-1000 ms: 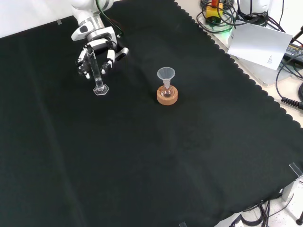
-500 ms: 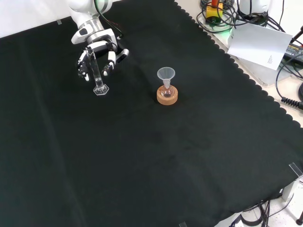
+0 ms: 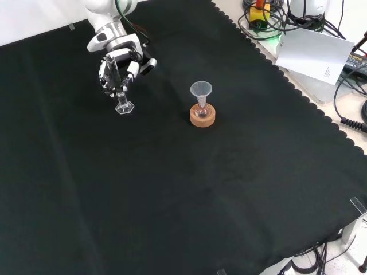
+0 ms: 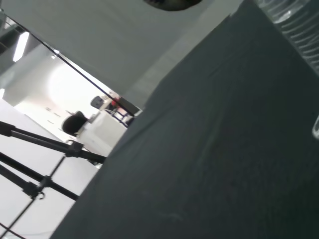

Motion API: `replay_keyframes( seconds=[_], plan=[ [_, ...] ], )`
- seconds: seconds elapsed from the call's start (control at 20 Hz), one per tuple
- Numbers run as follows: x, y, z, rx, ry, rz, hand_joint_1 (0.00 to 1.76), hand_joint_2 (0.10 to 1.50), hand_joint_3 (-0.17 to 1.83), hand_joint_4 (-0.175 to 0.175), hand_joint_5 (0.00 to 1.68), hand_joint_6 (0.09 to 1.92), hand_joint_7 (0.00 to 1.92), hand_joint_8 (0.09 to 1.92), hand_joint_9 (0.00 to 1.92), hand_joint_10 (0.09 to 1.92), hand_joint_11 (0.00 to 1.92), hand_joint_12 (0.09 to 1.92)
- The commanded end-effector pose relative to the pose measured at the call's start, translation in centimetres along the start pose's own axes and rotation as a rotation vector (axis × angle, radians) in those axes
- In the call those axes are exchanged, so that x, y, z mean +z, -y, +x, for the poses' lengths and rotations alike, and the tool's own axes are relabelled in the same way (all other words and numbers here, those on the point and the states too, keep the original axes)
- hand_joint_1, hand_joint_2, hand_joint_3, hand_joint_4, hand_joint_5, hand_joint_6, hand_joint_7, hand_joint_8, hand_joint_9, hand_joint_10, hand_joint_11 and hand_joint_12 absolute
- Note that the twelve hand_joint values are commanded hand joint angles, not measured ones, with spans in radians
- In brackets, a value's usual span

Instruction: Pick up the graduated cylinder.

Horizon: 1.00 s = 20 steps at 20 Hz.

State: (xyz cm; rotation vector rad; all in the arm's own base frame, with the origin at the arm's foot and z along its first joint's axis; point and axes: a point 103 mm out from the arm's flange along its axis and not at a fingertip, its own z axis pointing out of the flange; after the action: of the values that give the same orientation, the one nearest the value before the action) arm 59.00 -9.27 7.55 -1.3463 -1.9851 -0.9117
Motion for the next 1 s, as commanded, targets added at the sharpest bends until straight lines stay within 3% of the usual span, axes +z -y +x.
replay_keyframes(
  seconds=[0.05, 0.5, 1.0],
  plan=[
    [-1.1, -0.4, 1.0, 0.053, 0.176, 0.056, 1.15, 1.12, 0.01, -0.175, 0.97, 1.03, 1.13, 0.48, 1.37, 0.12, 1.25, 0.75],
    [-4.2, 0.3, 3.0, 0.069, 0.309, 0.091, 1.16, 1.11, 0.0, -0.175, 1.02, 0.97, 1.25, 0.37, 1.46, 0.09, 1.32, 0.69],
    [-7.1, 4.1, 6.5, 0.069, 0.381, 0.12, 1.16, 1.1, -0.01, -0.175, 1.03, 0.96, 1.31, 0.32, 1.49, 0.09, 1.35, 0.67]
  ],
)
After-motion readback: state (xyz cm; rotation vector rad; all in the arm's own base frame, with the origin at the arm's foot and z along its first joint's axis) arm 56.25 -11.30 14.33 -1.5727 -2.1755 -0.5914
